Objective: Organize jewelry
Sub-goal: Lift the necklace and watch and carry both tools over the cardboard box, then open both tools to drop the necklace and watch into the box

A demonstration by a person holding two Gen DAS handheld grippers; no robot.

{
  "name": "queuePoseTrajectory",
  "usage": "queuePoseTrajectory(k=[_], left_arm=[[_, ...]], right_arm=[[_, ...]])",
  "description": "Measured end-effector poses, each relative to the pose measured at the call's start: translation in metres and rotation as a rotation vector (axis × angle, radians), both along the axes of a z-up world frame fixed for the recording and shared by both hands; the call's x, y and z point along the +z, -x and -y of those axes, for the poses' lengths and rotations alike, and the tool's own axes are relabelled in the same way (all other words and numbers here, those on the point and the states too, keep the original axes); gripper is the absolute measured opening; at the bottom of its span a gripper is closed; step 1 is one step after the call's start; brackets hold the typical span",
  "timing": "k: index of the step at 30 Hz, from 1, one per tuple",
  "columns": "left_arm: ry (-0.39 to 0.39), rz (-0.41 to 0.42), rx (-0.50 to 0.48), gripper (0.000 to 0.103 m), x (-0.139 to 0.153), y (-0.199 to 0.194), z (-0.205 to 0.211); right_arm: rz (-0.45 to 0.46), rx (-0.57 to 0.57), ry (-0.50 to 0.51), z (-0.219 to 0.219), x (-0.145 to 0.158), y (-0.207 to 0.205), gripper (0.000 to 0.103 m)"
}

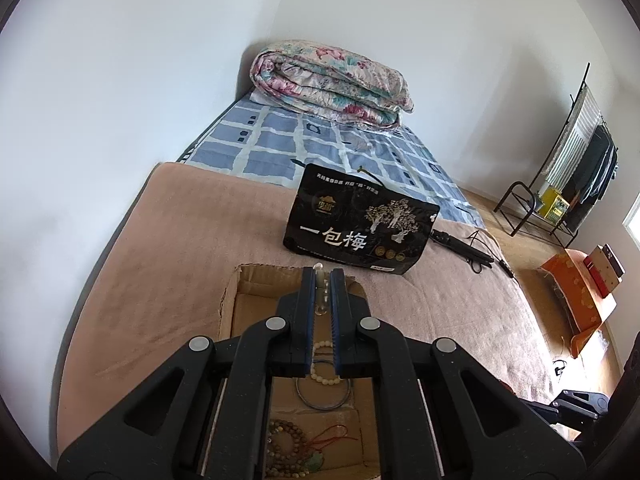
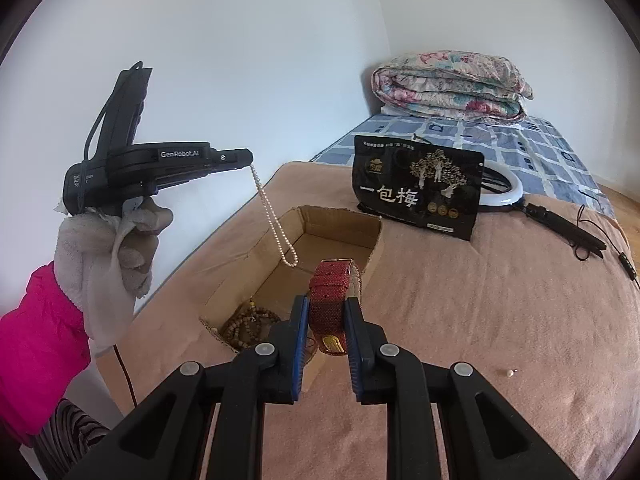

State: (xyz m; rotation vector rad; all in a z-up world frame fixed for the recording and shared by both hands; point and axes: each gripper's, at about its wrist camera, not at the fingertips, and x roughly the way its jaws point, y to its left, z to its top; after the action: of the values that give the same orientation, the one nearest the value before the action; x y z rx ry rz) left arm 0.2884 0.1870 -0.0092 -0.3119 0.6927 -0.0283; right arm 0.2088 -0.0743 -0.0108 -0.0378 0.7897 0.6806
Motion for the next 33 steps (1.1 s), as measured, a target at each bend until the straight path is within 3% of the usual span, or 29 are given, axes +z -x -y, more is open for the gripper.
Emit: queuePoseTrajectory(k=[15, 27, 28, 29, 30, 31, 33], left_arm=[[-0.043, -0.097, 0.002, 0.004, -0.044, -0.014, -0.009], [-0.036, -0.146, -0.001, 0.005, -0.056, -0.02, -0.008], [-0.034, -0.151, 0.001, 0.006, -0.057, -0.02, -0.009], [-0.033, -0.154, 0.003, 0.018, -0.057, -0.02, -0.009], [-0.03, -0.152, 0.006, 0.033, -0.057, -0.02, -0.009], [-0.028, -0.148, 0.01, 0.039, -0.056, -0.019, -0.01], [-0.028, -0.142, 0.014, 0.041, -0.055, -0.017, -0.01]], right_arm=[[-0.1, 0.057, -0.012, -0.05, -0.047, -0.018, 0.017], [-0.149, 0.073, 0.021, -0.066, -0.076, -0.026, 0.019], [-0.15, 0.069, 0.026, -0.067, -0.076, -0.026, 0.024], [-0.145, 0.063, 0.027, -0.067, -0.076, -0.026, 0.036], [-0.139, 0.059, 0.027, -0.067, -0.075, -0.025, 0.041], [-0.134, 0.057, 0.027, -0.067, -0.075, -0.025, 0.045], [-0.125, 0.051, 0.033, -0.066, -0.073, -0.025, 0.051]])
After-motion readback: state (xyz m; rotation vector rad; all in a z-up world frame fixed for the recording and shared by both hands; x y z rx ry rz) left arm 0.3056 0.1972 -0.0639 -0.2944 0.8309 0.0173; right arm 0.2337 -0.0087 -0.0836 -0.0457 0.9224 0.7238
